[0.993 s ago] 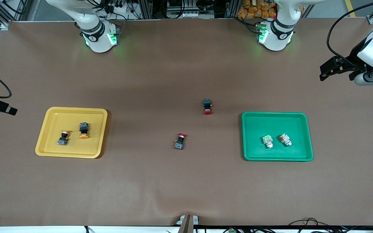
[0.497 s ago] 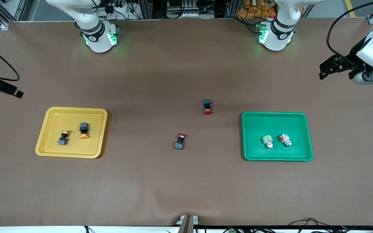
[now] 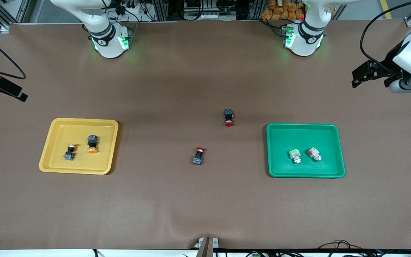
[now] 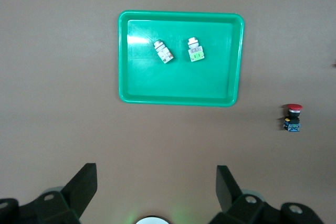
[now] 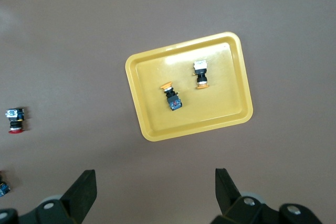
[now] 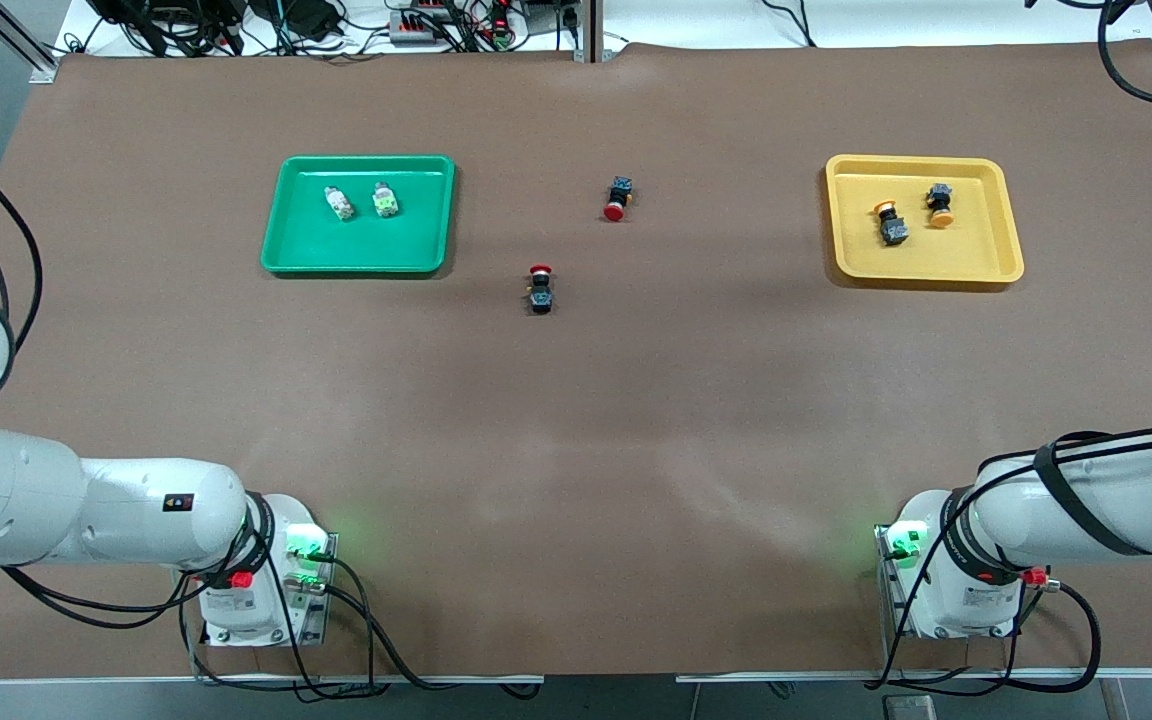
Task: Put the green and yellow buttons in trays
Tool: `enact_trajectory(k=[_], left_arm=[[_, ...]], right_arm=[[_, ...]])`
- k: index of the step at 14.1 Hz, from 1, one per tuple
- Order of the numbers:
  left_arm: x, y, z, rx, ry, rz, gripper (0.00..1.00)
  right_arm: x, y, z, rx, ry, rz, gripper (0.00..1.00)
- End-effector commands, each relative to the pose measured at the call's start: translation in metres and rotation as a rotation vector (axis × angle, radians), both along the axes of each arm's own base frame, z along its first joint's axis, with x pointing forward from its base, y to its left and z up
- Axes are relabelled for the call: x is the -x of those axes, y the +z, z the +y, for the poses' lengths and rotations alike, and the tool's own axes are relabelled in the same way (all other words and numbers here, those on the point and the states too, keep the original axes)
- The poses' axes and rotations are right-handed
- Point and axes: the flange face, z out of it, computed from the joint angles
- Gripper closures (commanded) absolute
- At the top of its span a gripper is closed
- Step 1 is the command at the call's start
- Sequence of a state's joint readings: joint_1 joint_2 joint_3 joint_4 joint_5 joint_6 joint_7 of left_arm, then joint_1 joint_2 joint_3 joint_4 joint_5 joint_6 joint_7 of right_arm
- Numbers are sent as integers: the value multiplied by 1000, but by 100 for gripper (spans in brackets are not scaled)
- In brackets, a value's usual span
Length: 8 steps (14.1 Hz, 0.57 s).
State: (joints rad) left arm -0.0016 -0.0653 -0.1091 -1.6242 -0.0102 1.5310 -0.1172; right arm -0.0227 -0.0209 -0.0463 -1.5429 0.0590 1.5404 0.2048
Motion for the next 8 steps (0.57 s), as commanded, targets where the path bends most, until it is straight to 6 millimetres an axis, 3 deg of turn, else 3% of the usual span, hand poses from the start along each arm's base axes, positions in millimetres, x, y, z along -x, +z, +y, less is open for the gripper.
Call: enact_trajectory(k=[1,6,8], left_arm=[[2,9,5,5,-7,-18,0],[-2,12,5,6,-8,-29,0],[-3,15,3,7,-13,-35,0]], right_arm=[[7,-1,1,13,1,-25,0],[0,-3,-1,19,-1,-31,0],[-13,9,0,28,-7,-47,0]])
